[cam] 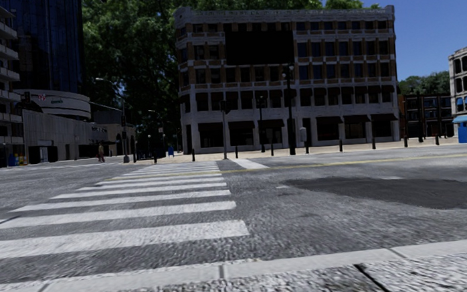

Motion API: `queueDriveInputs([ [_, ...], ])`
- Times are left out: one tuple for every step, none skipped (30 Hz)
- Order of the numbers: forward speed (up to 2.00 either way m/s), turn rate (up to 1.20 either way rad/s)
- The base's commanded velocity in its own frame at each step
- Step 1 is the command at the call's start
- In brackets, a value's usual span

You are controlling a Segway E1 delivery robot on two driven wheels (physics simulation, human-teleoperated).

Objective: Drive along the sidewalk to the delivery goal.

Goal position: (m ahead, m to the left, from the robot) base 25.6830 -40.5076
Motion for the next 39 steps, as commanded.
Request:
queueDriveInputs([
  [2.0, 1.2],
  [2.0, 1.2],
  [2.0, 1.2],
  [2.0, 1.2],
  [2.0, 1.2],
  [2.0, 1.2],
  [2.0, 1.2],
  [2.0, 1.2],
  [2.0, 1.2],
  [2.0, 1.2],
  [2.0, 1.2],
  [2.0, 1.2],
  [2.0, 0.69],
  [2.0, 0.0],
  [2.0, 0.0],
  [2.0, 0.0],
  [2.0, 0.0],
  [2.0, 0.0],
  [2.0, 0.0],
  [2.0, 0.0],
  [2.0, 0.0],
  [2.0, 0.0],
  [2.0, -0.24],
  [2.0, -0.75],
  [2.0, -0.75],
  [2.0, -0.88],
  [2.0, -1.2],
  [2.0, -1.2],
  [2.0, -1.2],
  [2.0, -1.2],
  [2.0, -1.2],
  [2.0, -1.2],
  [2.0, -1.0],
  [2.0, -0.51],
  [2.0, -0.35],
  [2.0, -0.19],
  [2.0, -0.07],
  [2.0, -0.07],
  [2.0, -0.04],
])
